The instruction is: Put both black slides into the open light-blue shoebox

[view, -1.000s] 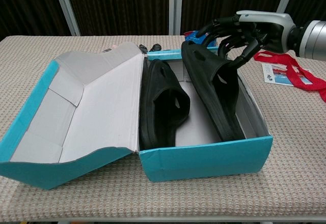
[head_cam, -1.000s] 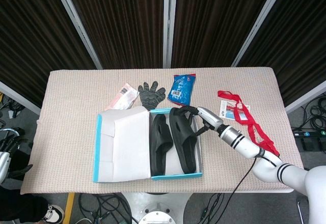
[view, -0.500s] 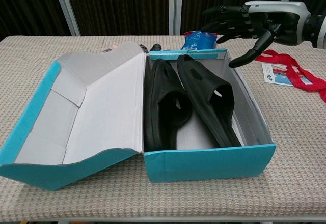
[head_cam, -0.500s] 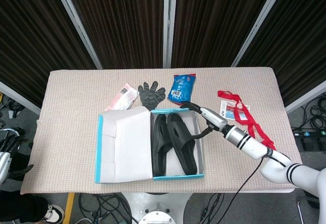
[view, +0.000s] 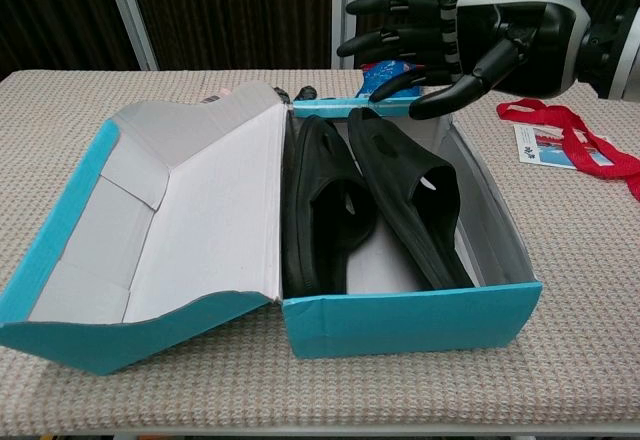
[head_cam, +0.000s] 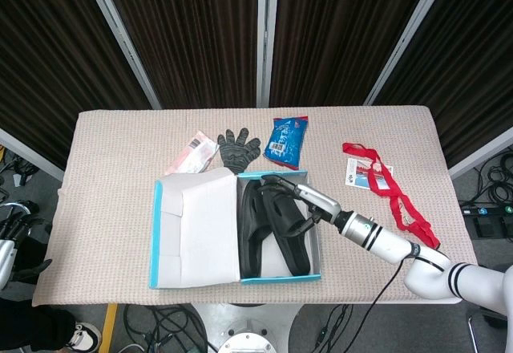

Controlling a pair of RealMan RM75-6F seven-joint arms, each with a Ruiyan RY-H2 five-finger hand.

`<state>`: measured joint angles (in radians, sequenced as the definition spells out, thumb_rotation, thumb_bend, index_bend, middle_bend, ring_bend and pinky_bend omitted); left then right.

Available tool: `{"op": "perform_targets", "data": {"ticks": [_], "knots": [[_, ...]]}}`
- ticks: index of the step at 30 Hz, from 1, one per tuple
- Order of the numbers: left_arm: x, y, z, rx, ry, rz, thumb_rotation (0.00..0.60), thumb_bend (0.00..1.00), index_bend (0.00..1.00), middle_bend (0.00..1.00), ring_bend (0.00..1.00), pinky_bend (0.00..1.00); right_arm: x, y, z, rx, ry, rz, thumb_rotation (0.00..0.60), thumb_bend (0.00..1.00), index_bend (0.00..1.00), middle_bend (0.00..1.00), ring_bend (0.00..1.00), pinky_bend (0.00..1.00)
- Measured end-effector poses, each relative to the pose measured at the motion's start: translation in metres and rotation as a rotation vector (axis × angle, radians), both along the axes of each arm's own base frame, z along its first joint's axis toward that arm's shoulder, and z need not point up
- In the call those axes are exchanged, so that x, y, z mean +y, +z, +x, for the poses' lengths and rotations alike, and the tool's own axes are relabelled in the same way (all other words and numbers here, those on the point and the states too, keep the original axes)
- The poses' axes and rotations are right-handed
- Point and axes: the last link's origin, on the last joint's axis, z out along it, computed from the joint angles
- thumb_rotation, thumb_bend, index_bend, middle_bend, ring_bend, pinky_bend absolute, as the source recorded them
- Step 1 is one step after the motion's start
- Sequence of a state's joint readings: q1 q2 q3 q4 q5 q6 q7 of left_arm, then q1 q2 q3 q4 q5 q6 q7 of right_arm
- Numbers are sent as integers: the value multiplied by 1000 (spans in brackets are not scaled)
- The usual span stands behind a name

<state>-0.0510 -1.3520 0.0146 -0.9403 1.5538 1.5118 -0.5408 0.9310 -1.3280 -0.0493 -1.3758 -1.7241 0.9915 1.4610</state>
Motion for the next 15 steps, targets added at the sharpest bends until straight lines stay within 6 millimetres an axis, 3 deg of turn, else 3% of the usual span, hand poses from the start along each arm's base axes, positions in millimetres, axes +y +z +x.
{"op": "perform_targets", "data": {"ticks": [9,15], "knots": [[0,1,0,0,-2,4,600,142,229,172,94,149,-2,-23,-17,104,-47,65,600,0,0,113,14,240],[0,1,1,4,-6,4,600,142,228,172,94,148,-5,-24,-23,107,-63,65,600,0,0,111,14,243]]}}
